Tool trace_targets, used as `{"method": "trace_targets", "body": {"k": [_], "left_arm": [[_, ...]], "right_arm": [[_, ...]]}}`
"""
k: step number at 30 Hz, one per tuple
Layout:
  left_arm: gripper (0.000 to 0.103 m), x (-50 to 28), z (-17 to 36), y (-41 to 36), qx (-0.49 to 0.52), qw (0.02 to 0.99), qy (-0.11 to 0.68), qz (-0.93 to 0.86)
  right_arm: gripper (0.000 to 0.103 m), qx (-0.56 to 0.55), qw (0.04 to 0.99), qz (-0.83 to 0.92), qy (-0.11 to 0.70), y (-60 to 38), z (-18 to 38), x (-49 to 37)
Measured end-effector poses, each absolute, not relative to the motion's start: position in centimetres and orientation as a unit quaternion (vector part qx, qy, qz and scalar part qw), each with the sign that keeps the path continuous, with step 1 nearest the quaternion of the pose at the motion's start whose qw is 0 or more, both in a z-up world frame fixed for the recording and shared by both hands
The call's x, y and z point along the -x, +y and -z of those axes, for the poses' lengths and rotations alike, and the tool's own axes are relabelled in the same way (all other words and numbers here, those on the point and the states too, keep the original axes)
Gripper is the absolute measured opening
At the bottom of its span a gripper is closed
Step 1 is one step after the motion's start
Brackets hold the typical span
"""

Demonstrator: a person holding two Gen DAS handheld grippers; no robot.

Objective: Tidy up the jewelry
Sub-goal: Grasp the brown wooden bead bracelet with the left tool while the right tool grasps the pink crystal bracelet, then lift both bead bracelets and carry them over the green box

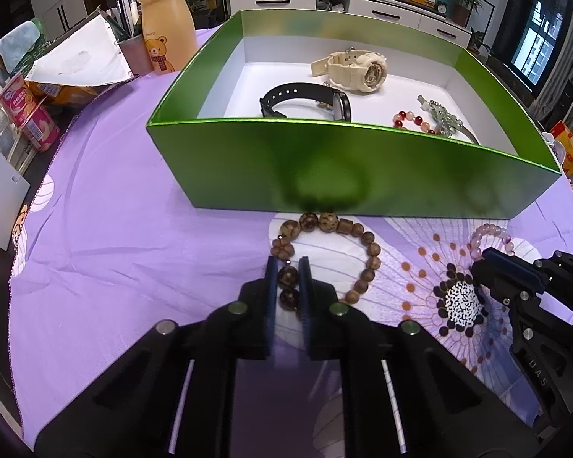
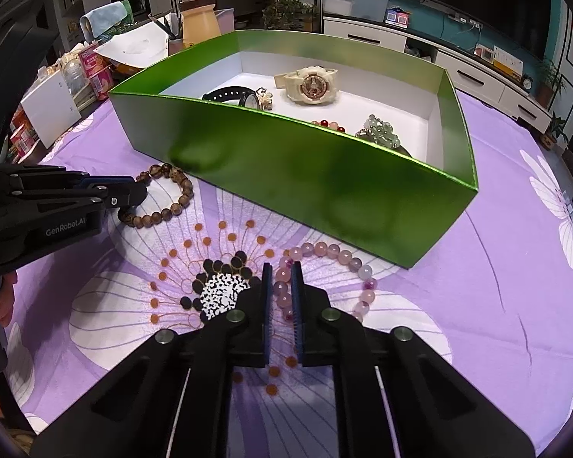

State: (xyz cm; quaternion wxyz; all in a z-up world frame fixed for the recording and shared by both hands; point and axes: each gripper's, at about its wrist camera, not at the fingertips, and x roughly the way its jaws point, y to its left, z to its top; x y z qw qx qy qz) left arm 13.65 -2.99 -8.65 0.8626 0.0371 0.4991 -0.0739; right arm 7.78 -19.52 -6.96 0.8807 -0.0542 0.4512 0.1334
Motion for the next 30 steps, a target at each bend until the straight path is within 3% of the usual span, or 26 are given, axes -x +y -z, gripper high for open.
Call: {"method": "trace_targets", "body": {"k": [30], "left_arm": [[0.01, -9.6, 4.1, -2.1, -0.049, 0.887, 0.451, 0.085]], "right_arm": [[0.007, -0.063, 0.9, -0.171, 0.395, -21.8, 0.6, -4.2]]}}
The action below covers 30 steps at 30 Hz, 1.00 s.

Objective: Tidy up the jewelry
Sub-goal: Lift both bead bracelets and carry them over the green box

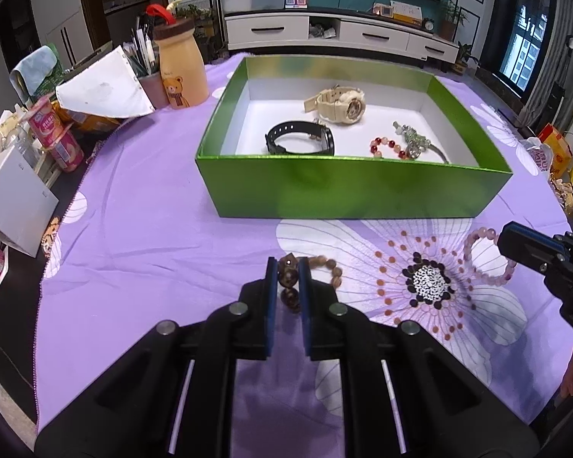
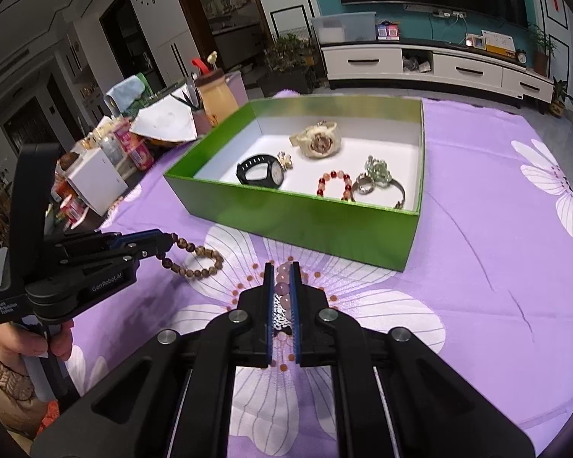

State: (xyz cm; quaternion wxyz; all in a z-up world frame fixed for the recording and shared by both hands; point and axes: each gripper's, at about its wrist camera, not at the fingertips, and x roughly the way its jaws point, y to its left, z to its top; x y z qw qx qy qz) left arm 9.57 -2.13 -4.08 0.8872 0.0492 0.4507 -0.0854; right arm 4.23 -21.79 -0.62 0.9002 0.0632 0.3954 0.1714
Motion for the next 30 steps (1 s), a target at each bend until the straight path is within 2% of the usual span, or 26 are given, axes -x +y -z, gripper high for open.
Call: {"method": "trace_targets", "body": {"k": [30], "left_arm": [[0.01, -10.3, -2.3, -3.4, -0.065, 0.915, 0.387, 0.092]], "right_arm": [[0.007, -0.059, 0.931, -0.175, 0.316, -22.6, -6.1, -3.6]]}}
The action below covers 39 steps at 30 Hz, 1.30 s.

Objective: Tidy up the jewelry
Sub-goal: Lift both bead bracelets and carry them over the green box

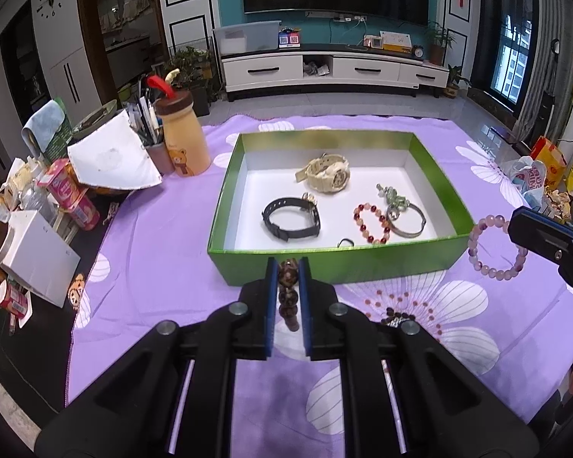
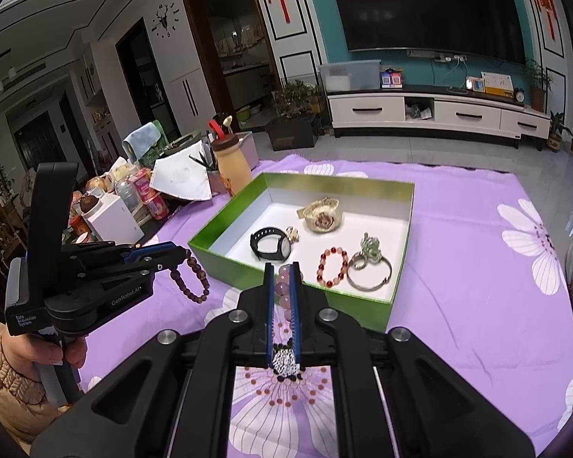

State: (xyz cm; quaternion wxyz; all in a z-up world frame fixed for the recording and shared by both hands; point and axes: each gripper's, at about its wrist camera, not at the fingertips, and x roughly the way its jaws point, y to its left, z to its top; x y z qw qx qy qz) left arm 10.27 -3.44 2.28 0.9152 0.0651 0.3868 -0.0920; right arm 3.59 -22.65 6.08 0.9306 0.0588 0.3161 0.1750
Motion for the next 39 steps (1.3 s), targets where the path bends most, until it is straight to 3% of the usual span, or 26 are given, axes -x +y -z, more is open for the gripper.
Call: {"method": "trace_targets", "body": {"k": [39], "left_arm": [[0.01, -21.6, -4.4, -5.2, -0.042, 0.914, 0.391, 0.101]], "right_arm": [[0.007, -0.078, 0.935, -0.156, 0.31, -24.9, -6.3, -12.0]]}}
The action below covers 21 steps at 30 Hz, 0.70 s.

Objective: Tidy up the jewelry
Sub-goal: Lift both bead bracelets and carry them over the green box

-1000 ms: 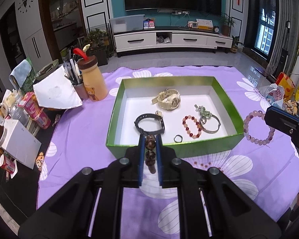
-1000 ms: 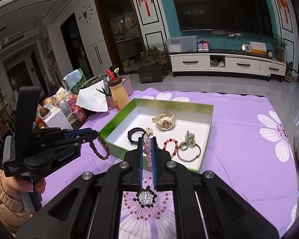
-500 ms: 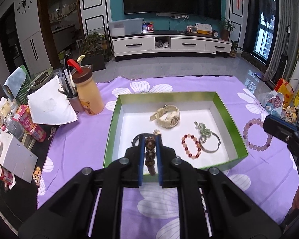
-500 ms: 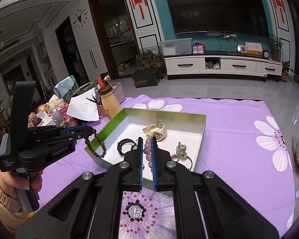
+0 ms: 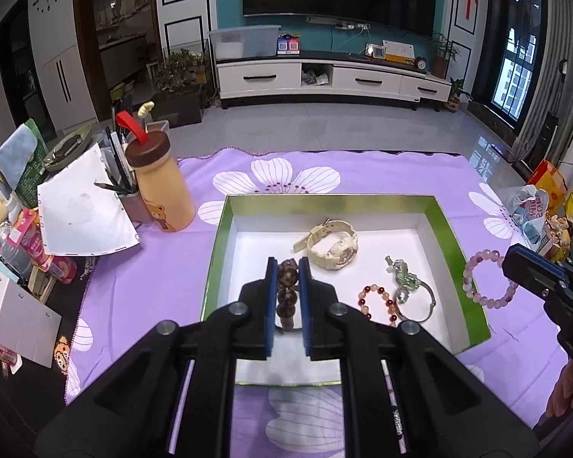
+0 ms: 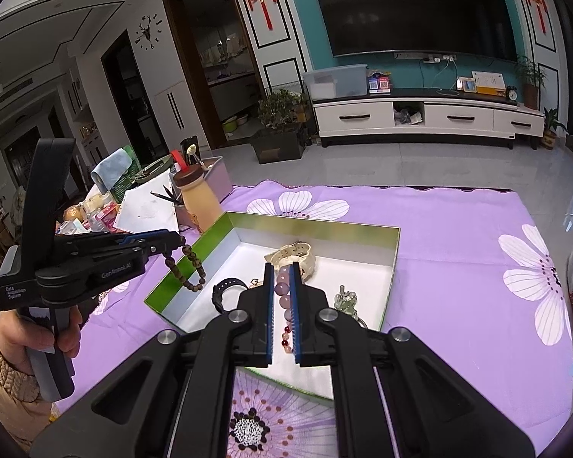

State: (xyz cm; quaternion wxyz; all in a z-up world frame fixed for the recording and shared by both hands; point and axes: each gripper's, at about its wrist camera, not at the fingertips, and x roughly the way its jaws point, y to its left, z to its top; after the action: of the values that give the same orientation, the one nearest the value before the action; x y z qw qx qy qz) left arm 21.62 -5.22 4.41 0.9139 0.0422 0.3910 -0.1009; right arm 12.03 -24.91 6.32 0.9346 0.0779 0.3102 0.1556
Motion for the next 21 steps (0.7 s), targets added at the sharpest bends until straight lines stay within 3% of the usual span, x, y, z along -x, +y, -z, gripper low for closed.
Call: {"method": "trace_targets", "body": {"k": [21], "left_arm": [[0.01, -27.3, -1.0, -5.4, -0.045, 0.902, 0.423, 0.069]], "right_arm": [[0.007, -0.092, 0.918, -0.146, 0.357, -24.9, -2.8, -17.9]]}}
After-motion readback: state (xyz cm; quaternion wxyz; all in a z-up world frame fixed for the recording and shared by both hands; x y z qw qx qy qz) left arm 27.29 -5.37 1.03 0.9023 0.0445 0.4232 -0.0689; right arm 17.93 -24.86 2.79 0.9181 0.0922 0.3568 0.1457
